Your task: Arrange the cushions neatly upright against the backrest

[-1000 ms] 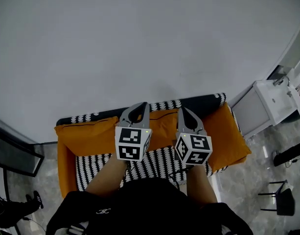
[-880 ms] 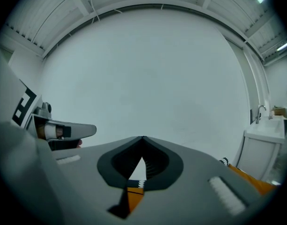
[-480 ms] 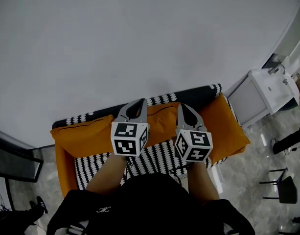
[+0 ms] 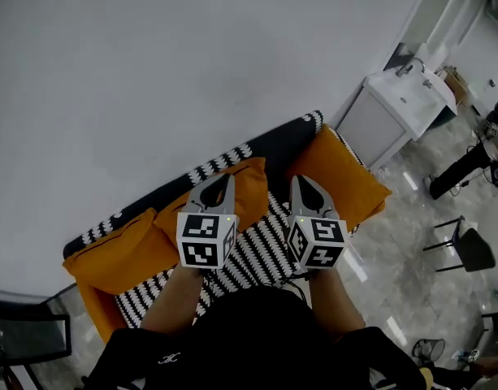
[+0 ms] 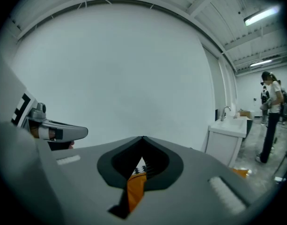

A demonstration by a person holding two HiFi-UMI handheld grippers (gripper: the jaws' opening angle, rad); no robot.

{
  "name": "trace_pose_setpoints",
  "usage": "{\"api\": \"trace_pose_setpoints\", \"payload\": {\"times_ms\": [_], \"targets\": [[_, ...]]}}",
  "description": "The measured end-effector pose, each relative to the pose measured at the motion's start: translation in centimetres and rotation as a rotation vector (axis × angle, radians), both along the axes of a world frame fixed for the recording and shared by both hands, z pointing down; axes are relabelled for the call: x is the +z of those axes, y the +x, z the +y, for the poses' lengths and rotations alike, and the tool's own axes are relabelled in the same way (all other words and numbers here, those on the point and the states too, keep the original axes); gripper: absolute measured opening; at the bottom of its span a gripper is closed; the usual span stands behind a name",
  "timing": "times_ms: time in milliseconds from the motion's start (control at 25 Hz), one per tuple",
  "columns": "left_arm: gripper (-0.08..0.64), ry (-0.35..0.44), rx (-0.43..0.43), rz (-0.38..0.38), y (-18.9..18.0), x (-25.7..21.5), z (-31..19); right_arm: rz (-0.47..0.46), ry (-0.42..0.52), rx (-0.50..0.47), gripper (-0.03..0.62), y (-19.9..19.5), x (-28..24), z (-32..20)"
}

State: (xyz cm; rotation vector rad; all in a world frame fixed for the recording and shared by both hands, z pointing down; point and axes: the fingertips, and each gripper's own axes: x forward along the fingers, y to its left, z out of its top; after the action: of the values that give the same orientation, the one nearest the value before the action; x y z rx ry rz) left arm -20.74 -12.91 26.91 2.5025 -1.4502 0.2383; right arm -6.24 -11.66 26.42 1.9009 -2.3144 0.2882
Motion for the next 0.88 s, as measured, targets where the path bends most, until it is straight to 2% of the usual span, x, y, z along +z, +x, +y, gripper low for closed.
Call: {"api": "trace_pose_setpoints", "payload": {"times_ms": [200, 320, 480, 640, 880], "targets": [[0.011, -0.022, 0.158, 0.01, 4.5, 1.3, 0.9, 0.007, -0.044, 0.148, 0.006, 5.3, 1.6, 2.2], [0.011, -0.001, 0.214, -0.016, 7.4, 1.3, 1.9, 0.019, -0.054, 0.21, 0.006, 8.5, 1.8, 3.5], [0.011, 0.032, 0.251, -0.074, 10.8, 1.6, 2.1, 0.034, -0.05, 0.262, 0.006, 12.1, 1.7, 3.7], [0.011, 0.001, 0.268, -0.111, 14.3, 1.6, 0.6, 0.068, -0.067, 0.308, 0.006, 16.2, 1.4, 2.6], [0.011, -0.057, 0.288, -0.144, 21.5, 3.7, -2.4, 0.021, -0.09, 0.319, 0.008, 24.6, 3.7, 0.6]]}}
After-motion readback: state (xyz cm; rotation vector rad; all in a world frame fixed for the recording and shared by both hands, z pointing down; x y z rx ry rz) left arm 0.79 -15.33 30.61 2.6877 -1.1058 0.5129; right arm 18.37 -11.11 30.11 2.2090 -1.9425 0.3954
